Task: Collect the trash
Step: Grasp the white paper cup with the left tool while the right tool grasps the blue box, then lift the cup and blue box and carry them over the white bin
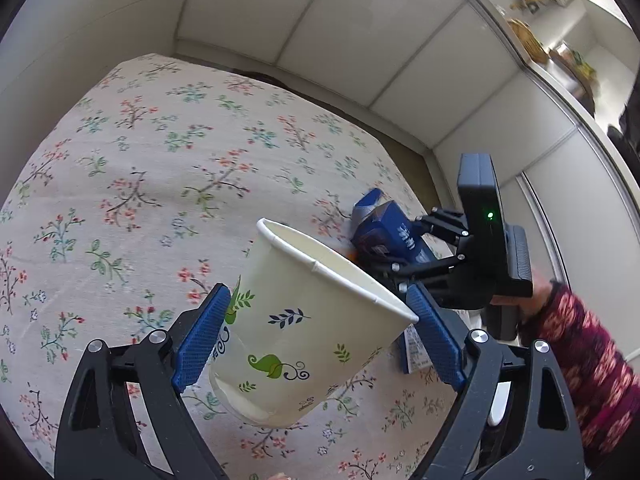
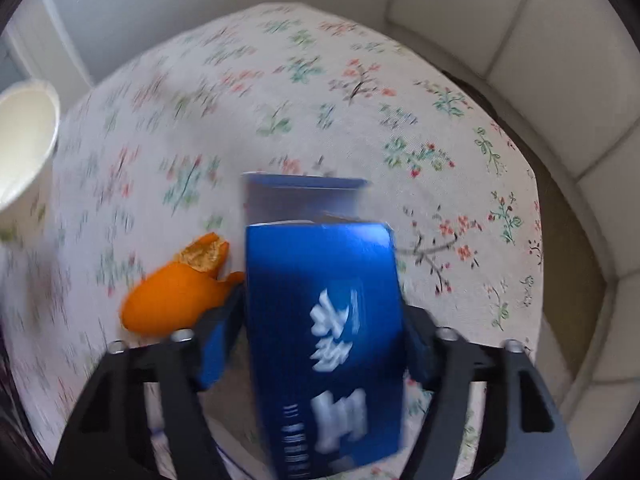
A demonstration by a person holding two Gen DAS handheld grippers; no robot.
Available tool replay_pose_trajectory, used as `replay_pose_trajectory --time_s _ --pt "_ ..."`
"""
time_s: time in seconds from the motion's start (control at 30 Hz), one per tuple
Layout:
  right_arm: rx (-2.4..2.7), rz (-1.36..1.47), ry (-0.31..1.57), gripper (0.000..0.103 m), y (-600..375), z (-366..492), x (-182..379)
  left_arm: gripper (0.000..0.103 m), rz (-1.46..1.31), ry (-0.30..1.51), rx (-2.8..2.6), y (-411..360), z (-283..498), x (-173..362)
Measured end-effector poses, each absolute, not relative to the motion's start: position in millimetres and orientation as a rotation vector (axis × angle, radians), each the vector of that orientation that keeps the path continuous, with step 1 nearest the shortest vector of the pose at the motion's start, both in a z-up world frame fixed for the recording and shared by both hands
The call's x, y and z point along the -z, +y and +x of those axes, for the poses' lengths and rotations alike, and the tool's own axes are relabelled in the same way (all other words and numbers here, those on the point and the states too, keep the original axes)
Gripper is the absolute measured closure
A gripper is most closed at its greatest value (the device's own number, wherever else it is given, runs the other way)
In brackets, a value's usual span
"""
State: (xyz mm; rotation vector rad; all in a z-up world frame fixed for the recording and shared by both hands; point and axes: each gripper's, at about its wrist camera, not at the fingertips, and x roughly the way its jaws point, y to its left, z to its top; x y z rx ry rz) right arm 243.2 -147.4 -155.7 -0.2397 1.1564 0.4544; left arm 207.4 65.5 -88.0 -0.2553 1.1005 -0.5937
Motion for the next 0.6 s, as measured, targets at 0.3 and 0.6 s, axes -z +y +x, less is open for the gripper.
replay_pose_trajectory --time_s 0.3,0.6 --pt "-0.206 -0.149 1.060 0.047 -141.9 260.8 145.0 0.018 -0.280 1.051 0.489 80.2 213.5 81.8" --pt "-0.014 -0.046 0.912 0.046 -124.5 268.8 101.3 0.018 -0.324 1.001 0.308 107.2 223.3 80.6"
